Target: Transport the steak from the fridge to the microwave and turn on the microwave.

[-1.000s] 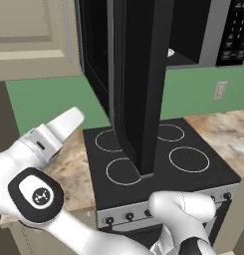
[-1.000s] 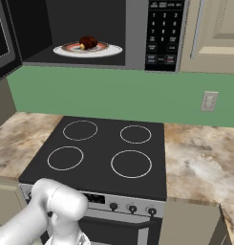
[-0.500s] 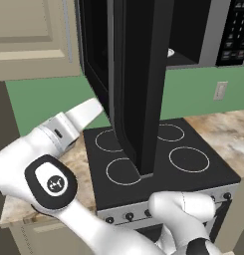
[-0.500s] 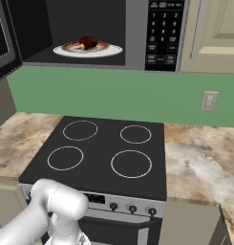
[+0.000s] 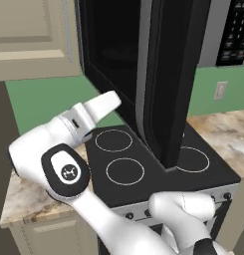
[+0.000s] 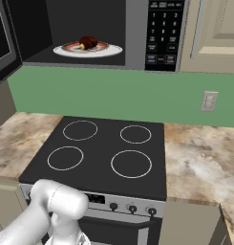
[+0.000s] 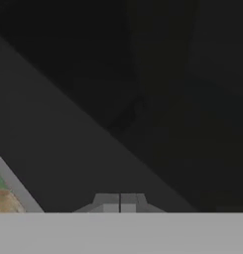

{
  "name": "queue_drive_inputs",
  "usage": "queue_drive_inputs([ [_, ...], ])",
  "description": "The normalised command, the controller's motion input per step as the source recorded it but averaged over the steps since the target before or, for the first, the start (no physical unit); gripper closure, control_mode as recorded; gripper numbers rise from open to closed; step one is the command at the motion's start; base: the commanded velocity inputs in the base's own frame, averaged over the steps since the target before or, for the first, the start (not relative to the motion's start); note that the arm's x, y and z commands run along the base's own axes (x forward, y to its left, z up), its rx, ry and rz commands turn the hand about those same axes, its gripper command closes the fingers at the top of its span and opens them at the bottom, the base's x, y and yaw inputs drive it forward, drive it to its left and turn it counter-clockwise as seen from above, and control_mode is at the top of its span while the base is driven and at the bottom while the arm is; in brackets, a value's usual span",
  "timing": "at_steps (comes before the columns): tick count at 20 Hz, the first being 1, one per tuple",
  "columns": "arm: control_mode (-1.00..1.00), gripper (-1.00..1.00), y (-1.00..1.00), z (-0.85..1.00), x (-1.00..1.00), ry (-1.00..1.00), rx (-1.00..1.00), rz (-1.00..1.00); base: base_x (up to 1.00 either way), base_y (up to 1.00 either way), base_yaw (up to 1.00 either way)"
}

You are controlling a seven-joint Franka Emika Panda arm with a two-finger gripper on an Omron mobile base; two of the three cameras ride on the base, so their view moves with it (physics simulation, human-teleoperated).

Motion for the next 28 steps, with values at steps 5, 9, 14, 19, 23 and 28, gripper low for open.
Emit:
queue_drive_inputs([
  [5,-1.00,1.00,-0.45,0.07,0.05,0.00,0.00,-0.07,0.00,0.00,0.00],
  [9,-1.00,1.00,-0.55,0.00,0.14,0.00,0.00,-0.01,0.00,0.00,0.00],
  [14,-1.00,1.00,-0.54,0.00,0.10,0.00,0.00,-0.02,0.00,0.00,0.00],
  [19,-1.00,1.00,-0.38,0.00,0.01,0.00,0.00,-0.01,0.00,0.00,0.00],
  [23,-1.00,1.00,-0.34,0.06,0.00,0.00,0.03,0.00,0.00,0.00,0.00],
  [28,-1.00,1.00,-0.18,0.40,0.10,-0.01,0.00,0.04,0.00,0.00,0.00],
])
